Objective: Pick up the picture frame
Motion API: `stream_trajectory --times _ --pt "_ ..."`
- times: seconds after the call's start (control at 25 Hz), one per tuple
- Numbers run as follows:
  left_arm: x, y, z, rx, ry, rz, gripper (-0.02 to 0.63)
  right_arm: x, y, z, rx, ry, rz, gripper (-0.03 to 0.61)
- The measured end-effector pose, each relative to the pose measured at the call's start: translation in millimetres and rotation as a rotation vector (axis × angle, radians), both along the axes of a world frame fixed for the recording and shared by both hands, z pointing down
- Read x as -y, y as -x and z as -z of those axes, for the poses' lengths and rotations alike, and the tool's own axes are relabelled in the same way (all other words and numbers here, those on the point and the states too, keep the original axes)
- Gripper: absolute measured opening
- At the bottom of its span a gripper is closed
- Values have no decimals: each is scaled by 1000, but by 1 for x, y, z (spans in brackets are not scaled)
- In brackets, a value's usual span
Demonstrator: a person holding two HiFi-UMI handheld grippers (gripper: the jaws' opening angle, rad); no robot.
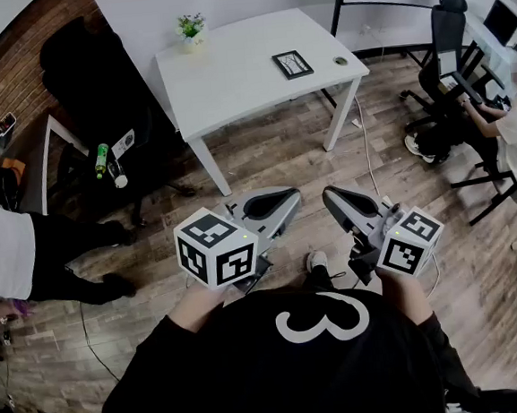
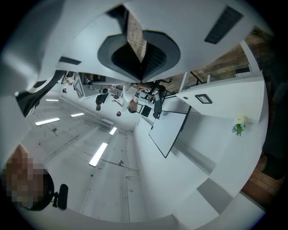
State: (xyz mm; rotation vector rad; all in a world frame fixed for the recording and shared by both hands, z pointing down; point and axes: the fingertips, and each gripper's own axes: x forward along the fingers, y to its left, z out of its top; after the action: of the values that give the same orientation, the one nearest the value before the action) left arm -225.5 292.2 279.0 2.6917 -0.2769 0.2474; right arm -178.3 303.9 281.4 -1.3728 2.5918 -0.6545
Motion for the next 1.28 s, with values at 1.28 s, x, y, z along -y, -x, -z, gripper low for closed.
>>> stream_trajectory --times 1.28 --pt "103 -106 -31 31 107 61 16 110 -105 -30 35 91 53 24"
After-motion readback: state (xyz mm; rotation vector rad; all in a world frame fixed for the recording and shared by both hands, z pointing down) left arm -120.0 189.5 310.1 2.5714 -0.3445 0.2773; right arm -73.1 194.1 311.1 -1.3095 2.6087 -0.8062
